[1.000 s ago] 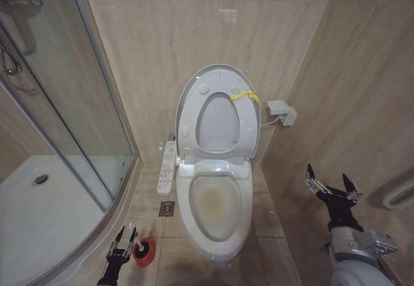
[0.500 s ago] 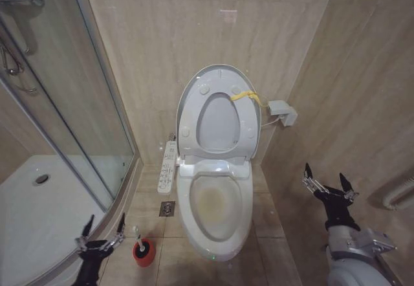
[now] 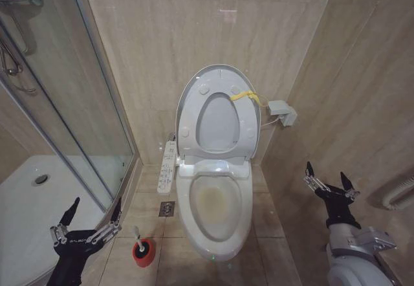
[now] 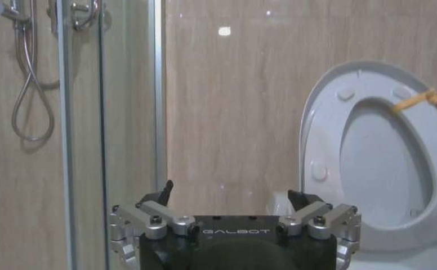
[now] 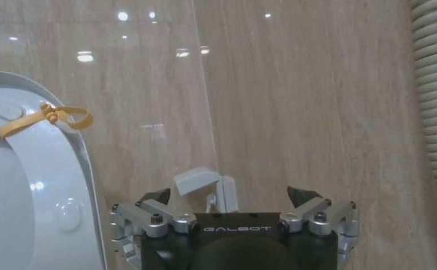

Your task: Open the toilet lid, clean the toilet bowl with a toilet brush, close the toilet lid, and flush.

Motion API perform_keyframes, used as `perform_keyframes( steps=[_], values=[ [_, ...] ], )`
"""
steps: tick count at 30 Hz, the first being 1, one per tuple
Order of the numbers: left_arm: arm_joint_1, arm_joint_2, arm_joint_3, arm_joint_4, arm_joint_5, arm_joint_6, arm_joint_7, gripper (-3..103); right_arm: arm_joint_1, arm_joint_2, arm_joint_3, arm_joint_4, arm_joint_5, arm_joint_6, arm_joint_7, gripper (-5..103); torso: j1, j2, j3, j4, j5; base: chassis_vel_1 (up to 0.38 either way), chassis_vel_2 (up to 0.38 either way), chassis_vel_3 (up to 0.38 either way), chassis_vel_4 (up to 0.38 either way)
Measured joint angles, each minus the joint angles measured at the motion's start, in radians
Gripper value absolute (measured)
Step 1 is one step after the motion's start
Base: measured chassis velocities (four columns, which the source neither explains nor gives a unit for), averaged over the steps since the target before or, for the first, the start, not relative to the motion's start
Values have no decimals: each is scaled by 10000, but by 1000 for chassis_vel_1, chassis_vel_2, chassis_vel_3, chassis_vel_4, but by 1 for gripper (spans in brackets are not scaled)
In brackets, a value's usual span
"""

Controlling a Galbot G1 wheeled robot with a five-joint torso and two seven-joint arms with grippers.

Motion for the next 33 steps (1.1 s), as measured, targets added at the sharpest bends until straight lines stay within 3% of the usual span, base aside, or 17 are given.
perform_keyframes(
  steps=[7,15,18,21,26,33],
  values=[
    [10,-29,26,72,68,7,6,100,90,-6,-14,-194,-38,60,-89,100,0,0,0,-1,-1,0,0,0,0],
    [-25,-28,41,141,67,-19,23,100,-37,93,-516,-224,-967,217,-470,100,0,0,0,-2,0,0,0,0,0],
    [-34,-26,43,155,65,-29,27,100,180,-7,-674,-141,-1137,-27,-539,100,0,0,0,-3,0,0,0,0,0],
    [-43,-25,46,169,61,-40,31,100,755,-554,-623,275,-967,-719,-337,100,1,-1,0,2,-2,0,0,0,0],
    [-51,-23,50,183,55,-53,36,100,942,-1189,-370,808,-550,-1208,-225,100,0,-1,0,-3,-1,0,0,0,0],
    [-56,-22,54,192,51,-62,41,100,1159,-1436,-326,1208,-291,-1617,-163,100,1,-1,1,2,1,0,0,0,0]
  ],
)
